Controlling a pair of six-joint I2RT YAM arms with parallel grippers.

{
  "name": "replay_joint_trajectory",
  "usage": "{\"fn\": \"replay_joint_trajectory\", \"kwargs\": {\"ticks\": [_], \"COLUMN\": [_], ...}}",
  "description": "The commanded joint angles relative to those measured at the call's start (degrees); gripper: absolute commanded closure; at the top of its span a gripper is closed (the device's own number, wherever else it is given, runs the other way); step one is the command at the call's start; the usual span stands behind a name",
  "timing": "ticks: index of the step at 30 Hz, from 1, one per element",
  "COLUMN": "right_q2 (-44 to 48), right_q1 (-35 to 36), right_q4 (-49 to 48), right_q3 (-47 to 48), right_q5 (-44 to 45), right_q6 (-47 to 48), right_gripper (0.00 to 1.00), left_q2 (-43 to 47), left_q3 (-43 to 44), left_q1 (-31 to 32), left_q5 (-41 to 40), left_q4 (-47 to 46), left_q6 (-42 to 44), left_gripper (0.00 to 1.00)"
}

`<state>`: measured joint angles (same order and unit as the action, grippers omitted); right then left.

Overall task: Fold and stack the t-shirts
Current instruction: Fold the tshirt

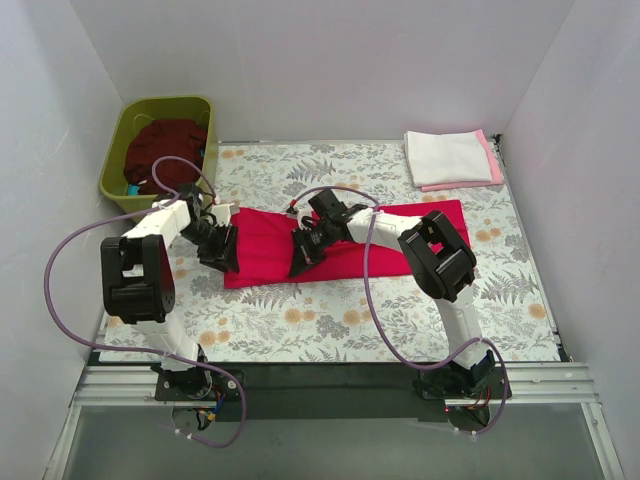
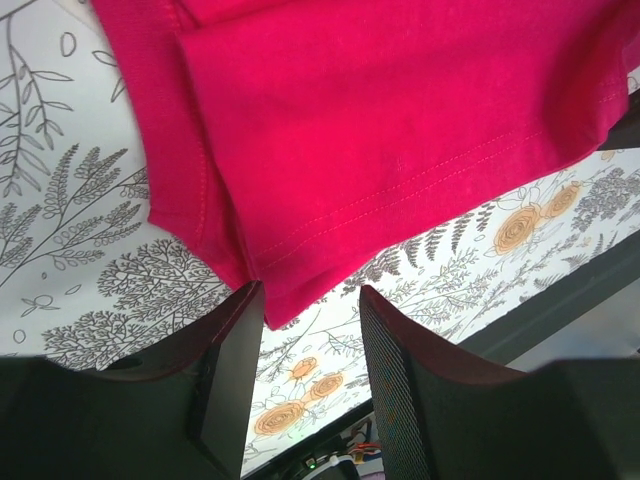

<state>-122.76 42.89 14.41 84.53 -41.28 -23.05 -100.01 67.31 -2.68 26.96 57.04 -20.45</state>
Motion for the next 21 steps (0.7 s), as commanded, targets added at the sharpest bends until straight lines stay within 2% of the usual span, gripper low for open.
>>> {"fn": "replay_joint_trajectory", "kwargs": {"ticks": [1, 9, 16, 19, 21], "right_q2": [1.0, 0.8, 0.7, 0.8, 0.9], "right_q1": [-0.4, -0.5, -0.5, -0.5, -0.5], "right_q4": [-0.5, -0.6, -0.6, -0.7, -0.7], "right_q3": [-0.2, -0.3, -0.2, -0.2, -0.2], "right_q5": [-0.1, -0.6, -0.7, -0.8, -0.9], "right_q6": [0.2, 0.2, 0.3, 0.5, 0.5], "right_gripper": [0.99, 0.99, 0.99, 0.99, 0.99], "left_q2": [0.4, -0.5, -0.5, -0.5, -0.5], "left_q3": [-0.9, -1.9, -1.9, -1.7, -1.6], "left_q1": [1.2, 1.9, 1.9, 3.7, 3.7], "left_q5": [-1.6, -4.4, -4.8, -5.0, -5.1], "left_q4": [-0.9, -1.8, -1.9, -2.2, -2.3], "left_q6": [-0.3, -0.8, -0.9, -1.0, -1.1], "left_gripper": [0.58, 0.59, 0.64, 0.72, 0.81]}}
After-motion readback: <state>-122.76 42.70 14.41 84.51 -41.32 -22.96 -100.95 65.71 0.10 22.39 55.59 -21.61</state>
